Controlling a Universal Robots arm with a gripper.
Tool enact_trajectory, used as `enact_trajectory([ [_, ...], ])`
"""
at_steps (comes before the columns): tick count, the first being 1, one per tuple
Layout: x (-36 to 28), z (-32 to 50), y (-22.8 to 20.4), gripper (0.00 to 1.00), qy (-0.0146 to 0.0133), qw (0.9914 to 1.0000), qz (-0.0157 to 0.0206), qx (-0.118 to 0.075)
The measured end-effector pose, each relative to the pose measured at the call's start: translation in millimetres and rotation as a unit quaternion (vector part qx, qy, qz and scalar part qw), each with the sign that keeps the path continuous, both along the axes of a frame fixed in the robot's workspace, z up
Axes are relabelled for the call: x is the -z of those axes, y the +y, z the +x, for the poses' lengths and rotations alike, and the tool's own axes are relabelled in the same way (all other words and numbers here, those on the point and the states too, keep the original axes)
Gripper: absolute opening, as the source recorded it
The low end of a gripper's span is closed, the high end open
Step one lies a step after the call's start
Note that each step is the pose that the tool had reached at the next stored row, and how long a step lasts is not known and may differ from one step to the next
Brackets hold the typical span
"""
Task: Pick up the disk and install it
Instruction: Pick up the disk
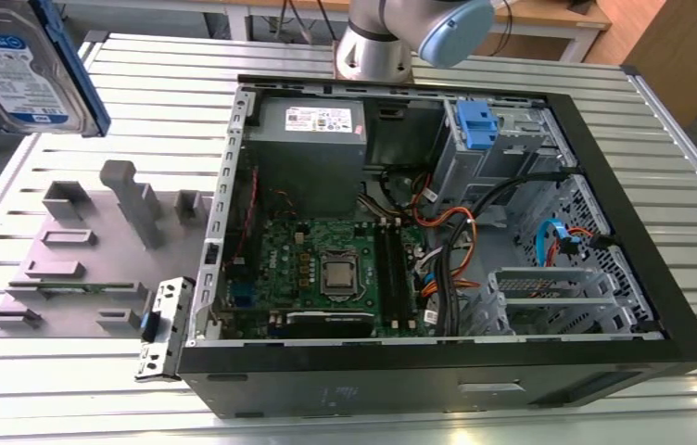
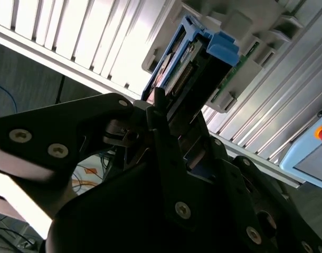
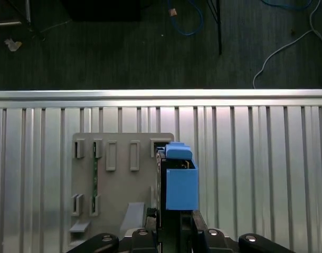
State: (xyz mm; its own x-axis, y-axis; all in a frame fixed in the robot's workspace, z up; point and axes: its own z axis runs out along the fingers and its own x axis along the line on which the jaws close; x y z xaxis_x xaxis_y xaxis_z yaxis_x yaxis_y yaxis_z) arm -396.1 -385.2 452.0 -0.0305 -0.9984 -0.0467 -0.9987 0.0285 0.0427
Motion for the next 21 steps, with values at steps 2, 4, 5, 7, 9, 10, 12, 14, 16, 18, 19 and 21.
enact_trajectory([
  [2, -5.1, 0.0, 0.2, 0.35, 0.0, 1.0, 0.0, 0.0],
  [4, -10.9, 0.0, 0.4, 0.35, 0.0, 1.0, 0.0, 0.0],
  [5, -13.8, 0.0, 0.4, 0.35, 0.0, 1.0, 0.0, 0.0],
  [7, -19.1, 0.0, 0.5, 0.35, 0.0, 1.0, 0.0, 0.0],
  [9, -24.1, 0.0, 0.5, 0.35, 0.0, 1.0, 0.0, 0.0],
  [10, -26.6, 0.0, 0.5, 0.35, 0.0, 1.0, 0.0, 0.0],
  [12, -32.2, 0.0, 0.5, 0.35, 0.0, 1.0, 0.0, 0.0],
  [14, -37.3, 0.0, 0.5, 0.35, 0.0001, 1.0, 0.0, 0.0],
  [16, -41.2, 0.1, 0.5, 0.35, 0.0, 1.0, 0.0, 0.0],
  [18, -44.7, 0.0, 0.6, 0.35, 0.0001, 1.0, 0.0, 0.0],
  [19, -46.8, 0.0, 0.6, 0.35, 0.0001, 1.0, 0.0, 0.0],
  [21, -51.3, 0.0, 0.7, 0.35, 0.0, 1.0, 0.0, 0.0],
])
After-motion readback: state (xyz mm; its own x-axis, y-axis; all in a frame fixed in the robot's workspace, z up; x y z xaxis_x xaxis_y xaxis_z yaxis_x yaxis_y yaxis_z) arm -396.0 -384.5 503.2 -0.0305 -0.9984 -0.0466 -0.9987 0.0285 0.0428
